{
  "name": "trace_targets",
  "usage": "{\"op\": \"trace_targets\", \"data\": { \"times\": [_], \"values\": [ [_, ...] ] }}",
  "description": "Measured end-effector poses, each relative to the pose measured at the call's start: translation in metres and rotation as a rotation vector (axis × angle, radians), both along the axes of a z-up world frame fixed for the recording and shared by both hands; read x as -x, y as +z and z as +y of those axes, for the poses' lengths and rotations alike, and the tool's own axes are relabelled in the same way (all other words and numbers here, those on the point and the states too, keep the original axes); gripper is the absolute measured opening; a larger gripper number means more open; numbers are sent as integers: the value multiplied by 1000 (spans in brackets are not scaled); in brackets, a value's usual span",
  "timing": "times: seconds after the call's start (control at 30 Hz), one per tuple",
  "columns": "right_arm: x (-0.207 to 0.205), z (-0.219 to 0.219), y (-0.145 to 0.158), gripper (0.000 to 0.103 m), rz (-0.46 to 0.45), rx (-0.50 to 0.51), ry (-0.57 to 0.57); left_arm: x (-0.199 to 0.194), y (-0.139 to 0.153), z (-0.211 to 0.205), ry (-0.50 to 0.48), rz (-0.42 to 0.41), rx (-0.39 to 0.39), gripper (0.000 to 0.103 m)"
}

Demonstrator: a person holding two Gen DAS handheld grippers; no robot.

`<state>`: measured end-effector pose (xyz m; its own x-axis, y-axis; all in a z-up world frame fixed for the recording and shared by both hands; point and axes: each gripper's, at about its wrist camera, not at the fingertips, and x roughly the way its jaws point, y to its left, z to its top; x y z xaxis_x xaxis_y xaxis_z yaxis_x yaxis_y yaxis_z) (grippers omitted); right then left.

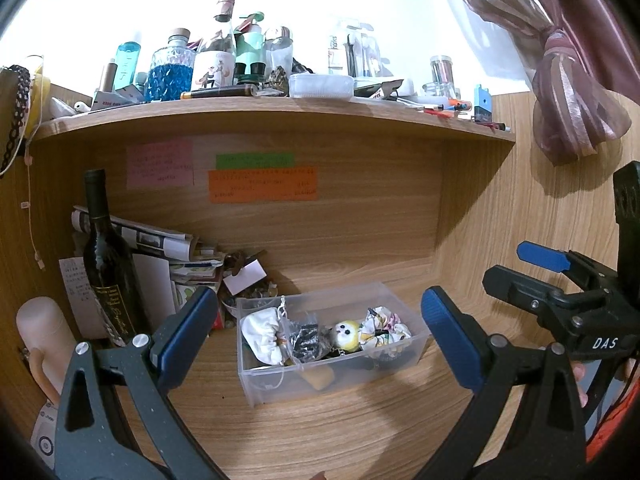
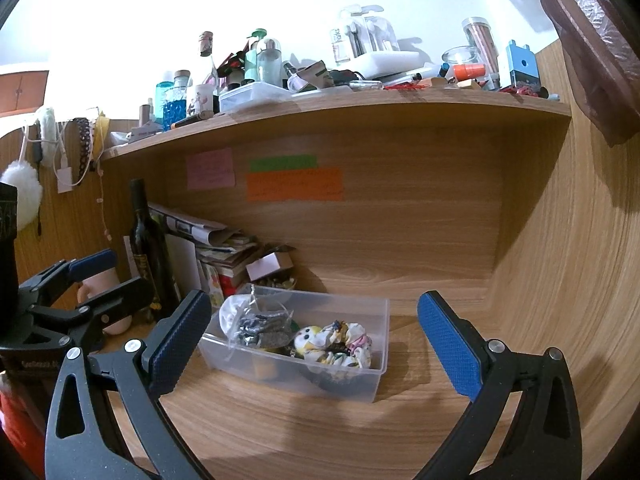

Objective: Organize soft objects

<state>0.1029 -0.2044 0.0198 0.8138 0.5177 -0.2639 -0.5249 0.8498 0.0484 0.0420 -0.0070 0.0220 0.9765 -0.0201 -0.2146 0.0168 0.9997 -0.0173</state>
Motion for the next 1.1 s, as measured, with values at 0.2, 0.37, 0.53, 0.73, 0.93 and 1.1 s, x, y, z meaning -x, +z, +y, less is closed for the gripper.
{"op": "trace_targets", "data": {
  "times": [0.2,0.37,0.53,0.73,0.93,1.1],
  "values": [
    [0,-1,0,103,-1,-8,2,-1,1,0,0,-3,4,103],
    [0,0,0,103,1,-3,5,-2,0,2,-16,4,10,103],
    [0,0,0,103,-2,-4,10,-2,0,2,-20,7,12,103],
    [0,0,0,103,-6,-4,11,-5,-2,3,-25,21,39,103],
    [0,0,0,103,-9,-3,8,-4,-2,2,-21,11,34,103],
    [-1,0,0,103,-8,-3,10,-4,-2,1,-20,11,29,103]
  ]
}}
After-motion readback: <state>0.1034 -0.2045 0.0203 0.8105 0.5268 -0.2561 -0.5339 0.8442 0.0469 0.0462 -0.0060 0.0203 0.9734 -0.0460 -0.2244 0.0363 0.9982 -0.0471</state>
